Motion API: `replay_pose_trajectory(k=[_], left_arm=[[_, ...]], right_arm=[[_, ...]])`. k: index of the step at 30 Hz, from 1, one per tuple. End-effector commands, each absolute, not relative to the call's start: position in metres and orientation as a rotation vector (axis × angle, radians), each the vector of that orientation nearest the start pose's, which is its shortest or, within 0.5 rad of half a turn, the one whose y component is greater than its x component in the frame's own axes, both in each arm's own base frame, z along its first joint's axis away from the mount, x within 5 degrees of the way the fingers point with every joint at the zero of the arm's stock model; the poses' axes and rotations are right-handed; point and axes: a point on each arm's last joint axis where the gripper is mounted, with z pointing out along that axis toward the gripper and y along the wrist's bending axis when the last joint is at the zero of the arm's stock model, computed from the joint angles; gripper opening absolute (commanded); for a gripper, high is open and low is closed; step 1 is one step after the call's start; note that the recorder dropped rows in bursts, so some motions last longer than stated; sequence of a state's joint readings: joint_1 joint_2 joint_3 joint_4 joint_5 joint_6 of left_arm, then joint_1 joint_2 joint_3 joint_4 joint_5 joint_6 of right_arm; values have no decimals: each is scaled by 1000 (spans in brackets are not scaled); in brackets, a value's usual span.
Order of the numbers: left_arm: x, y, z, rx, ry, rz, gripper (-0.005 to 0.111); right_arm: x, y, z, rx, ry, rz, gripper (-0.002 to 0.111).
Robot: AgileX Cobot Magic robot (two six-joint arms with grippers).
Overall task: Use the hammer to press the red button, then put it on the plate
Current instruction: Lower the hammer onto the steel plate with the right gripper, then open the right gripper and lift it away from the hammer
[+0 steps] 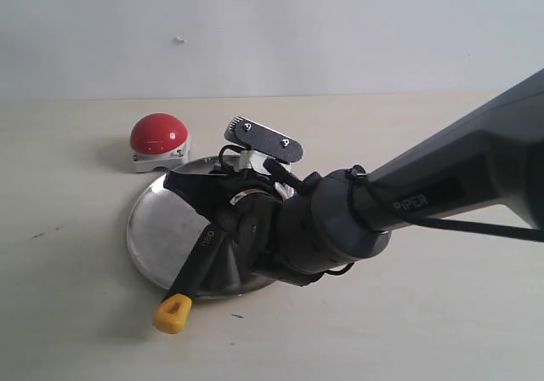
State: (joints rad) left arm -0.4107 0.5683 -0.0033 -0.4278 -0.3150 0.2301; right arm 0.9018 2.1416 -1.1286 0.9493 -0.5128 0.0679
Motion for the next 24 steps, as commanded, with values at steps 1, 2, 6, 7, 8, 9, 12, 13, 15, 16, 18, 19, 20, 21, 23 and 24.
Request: replay_pose_trajectory(k=[1, 2, 6, 7, 8, 9, 12, 13, 15, 16, 18, 19, 20, 21, 23, 24], left_arm=[[100, -30, 194, 114, 1760, -311, 0], [100, -30, 194, 114, 1760, -311, 0], [100, -30, 194, 114, 1760, -311, 0], [100, -30, 194, 114, 1760, -311, 0], [100, -30, 194, 114, 1760, -311, 0], [100, -30, 194, 114, 1760, -311, 0], [100, -30, 194, 114, 1760, -311, 0], [100, -30, 194, 114, 1760, -311, 0], [100, -30, 194, 114, 1760, -311, 0], [100, -30, 194, 114, 1760, -311, 0], [100, -30, 194, 114, 1760, -311, 0], [100, -30, 194, 114, 1760, -311, 0], [100, -30, 194, 114, 1760, -311, 0], [100, -30, 194, 114, 1760, -311, 0], [100, -30, 194, 114, 1760, -311, 0], [100, -30, 194, 114, 1760, -311, 0]], right_arm=[[296, 298, 125, 295, 2113, 518, 35], [297, 294, 139, 232, 2096, 456, 35], [292, 287, 179, -34, 2067, 315, 29], [290, 284, 190, -57, 2073, 284, 24], [287, 280, 200, -86, 2079, 255, 17], [284, 278, 207, -118, 2091, 238, 10], [265, 271, 222, -287, 2033, 205, 0], [256, 268, 226, -355, 1997, 199, 0], [237, 261, 231, -449, 1934, 216, 0], [228, 254, 233, -466, 1917, 233, 0], [209, 240, 238, -473, 1876, 297, 0], [201, 234, 240, -489, 1845, 324, 0], [191, 226, 244, -509, 1804, 359, 0], [182, 218, 246, -536, 1759, 389, 0], [167, 201, 250, -554, 1704, 447, 0], [159, 192, 251, -539, 1700, 479, 0]])
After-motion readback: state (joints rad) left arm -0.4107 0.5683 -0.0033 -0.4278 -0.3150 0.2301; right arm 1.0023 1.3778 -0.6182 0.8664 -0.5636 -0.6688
